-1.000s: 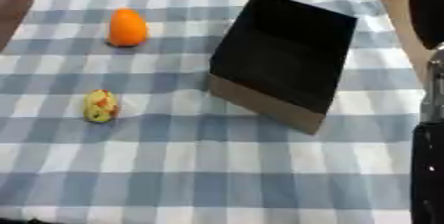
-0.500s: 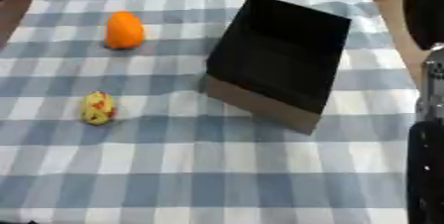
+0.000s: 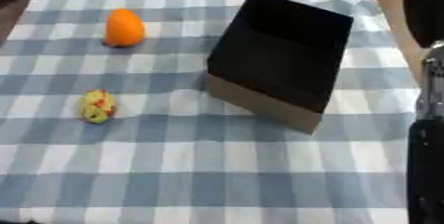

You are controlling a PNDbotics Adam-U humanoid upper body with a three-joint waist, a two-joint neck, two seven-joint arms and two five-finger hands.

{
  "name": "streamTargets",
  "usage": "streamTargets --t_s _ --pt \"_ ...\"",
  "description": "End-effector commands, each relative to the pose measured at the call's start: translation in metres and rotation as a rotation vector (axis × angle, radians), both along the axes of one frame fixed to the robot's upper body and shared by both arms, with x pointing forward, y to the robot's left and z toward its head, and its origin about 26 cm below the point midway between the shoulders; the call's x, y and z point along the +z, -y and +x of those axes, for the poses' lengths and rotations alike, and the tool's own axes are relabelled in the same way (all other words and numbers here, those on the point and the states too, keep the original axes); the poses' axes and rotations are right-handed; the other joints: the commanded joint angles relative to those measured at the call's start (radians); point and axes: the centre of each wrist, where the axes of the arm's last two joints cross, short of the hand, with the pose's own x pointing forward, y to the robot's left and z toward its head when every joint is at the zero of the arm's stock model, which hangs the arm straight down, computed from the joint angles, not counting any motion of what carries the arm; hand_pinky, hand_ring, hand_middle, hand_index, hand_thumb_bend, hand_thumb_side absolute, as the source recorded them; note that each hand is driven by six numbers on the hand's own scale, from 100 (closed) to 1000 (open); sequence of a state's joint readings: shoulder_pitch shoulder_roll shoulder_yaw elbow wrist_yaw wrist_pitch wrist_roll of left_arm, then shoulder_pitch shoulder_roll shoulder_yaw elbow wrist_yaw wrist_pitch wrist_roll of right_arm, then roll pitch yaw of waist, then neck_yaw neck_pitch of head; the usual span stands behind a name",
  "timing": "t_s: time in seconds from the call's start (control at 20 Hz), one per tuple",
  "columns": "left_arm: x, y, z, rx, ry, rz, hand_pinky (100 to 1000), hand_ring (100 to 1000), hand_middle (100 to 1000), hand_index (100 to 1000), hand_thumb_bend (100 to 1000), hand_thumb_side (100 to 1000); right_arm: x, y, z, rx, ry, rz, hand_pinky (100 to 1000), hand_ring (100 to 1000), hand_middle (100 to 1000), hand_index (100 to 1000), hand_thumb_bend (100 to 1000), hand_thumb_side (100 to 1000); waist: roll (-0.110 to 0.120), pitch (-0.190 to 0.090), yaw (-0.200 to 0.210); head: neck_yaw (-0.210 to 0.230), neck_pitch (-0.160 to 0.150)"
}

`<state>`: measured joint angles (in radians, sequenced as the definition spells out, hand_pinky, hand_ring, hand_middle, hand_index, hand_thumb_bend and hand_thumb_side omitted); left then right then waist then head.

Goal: Pick up objects on the table and place them in the box.

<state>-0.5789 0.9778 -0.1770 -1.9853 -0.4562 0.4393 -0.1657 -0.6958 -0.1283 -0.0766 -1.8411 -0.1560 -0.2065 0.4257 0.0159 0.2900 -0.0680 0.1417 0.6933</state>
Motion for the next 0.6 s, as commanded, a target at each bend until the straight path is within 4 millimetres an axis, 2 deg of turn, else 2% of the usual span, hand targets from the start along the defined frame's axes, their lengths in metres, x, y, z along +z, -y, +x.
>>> streamTargets --t_s 0.05,0.25,0.4,0.45,0.5,0.6 --pt "0.0161 0.0021 -0.0059 0.010 -0.032 0.077 781 807 765 905 192 1000 0.0079 0.0000 -0.0011 -0.005 0.032 -0.015 972 871 759 878 100 739 0.000 -0.017 0.001 0.005 -0.013" --pt "0.0213 0.0047 -0.0043 -0.004 -0.107 0.108 796 820 777 918 301 1000 0.0079 -0.0002 -0.0007 -0.007 0.032 -0.012 971 870 758 877 100 738 -0.004 -0.018 -0.002 -0.006 -0.016" --pt "0.0227 0.0056 -0.0023 -0.020 -0.160 0.144 811 833 793 935 414 1000 0.0077 -0.0003 -0.0002 -0.008 0.031 -0.011 971 870 758 877 100 740 -0.008 -0.017 -0.003 -0.043 -0.017" --pt "0.0232 0.0059 -0.0017 -0.024 -0.176 0.157 812 835 794 936 422 1000 0.0076 -0.0005 -0.0001 -0.008 0.031 -0.011 971 870 758 877 100 740 -0.009 -0.017 -0.003 -0.050 -0.018" --pt "0.0235 0.0061 -0.0007 -0.026 -0.193 0.171 822 845 805 945 496 1000 0.0077 -0.0009 0.0000 -0.006 0.032 -0.010 971 870 758 877 100 739 -0.010 -0.017 -0.003 -0.055 -0.020" --pt "0.0252 0.0067 0.0020 -0.023 -0.226 0.200 829 851 811 952 554 1000 0.0077 -0.0014 0.0002 -0.005 0.031 -0.009 971 870 758 877 100 740 -0.012 -0.018 -0.004 -0.058 -0.021"
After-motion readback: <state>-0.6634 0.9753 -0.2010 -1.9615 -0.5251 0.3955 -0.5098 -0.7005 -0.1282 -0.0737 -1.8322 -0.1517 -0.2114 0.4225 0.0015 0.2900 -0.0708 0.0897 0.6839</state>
